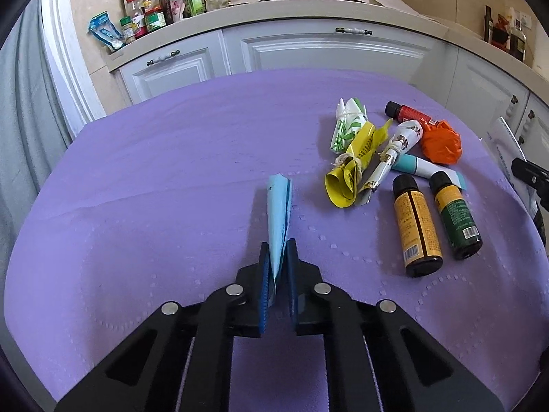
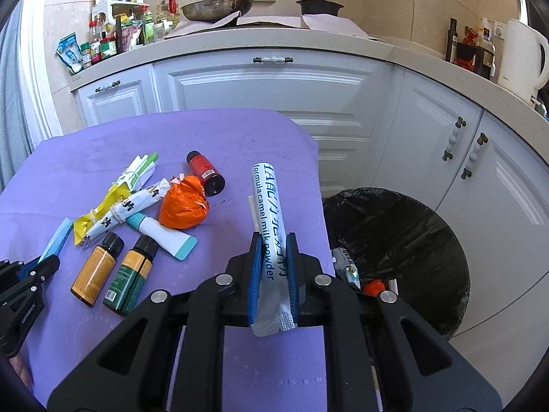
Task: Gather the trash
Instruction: 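Carry the packet and blue strip over the bin and open both grippers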
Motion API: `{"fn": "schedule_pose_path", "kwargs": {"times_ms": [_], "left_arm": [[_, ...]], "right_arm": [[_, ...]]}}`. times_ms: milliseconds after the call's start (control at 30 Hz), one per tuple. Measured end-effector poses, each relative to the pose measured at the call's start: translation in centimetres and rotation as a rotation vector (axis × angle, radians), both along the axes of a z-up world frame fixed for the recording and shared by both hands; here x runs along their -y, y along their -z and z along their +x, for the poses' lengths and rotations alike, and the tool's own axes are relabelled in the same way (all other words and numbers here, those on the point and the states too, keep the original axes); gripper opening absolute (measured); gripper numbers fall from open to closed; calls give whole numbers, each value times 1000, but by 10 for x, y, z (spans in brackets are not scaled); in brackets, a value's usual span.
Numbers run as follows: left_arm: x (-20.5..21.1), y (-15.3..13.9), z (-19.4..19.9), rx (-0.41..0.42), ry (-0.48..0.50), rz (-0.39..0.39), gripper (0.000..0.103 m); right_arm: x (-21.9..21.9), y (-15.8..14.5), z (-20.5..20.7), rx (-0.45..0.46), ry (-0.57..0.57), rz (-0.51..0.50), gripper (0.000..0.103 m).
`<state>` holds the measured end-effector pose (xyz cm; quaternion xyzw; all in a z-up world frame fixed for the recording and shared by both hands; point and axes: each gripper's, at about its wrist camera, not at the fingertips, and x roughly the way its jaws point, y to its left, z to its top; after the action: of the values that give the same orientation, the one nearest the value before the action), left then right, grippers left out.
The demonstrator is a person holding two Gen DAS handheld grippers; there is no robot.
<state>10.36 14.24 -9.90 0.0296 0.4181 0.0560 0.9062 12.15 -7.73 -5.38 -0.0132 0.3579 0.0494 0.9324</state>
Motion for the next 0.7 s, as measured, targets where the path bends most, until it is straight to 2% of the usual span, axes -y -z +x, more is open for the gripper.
{"fn": "schedule_pose_path", "kwargs": {"times_ms": [200, 367, 500, 700], "left_arm": [[-7, -7, -6, 38, -36, -35, 5], [0, -26, -21, 143, -57, 1, 5], [13, -43, -28, 218, -46, 26, 5], [39, -57, -24, 259, 1, 9, 5]], "right_arm": [[1, -3, -11, 20, 4, -3, 14], [7, -10, -20, 47, 23, -4, 14], [14, -17, -28, 77, 44, -13, 14], [29, -26, -36, 112, 86, -22, 14]]}}
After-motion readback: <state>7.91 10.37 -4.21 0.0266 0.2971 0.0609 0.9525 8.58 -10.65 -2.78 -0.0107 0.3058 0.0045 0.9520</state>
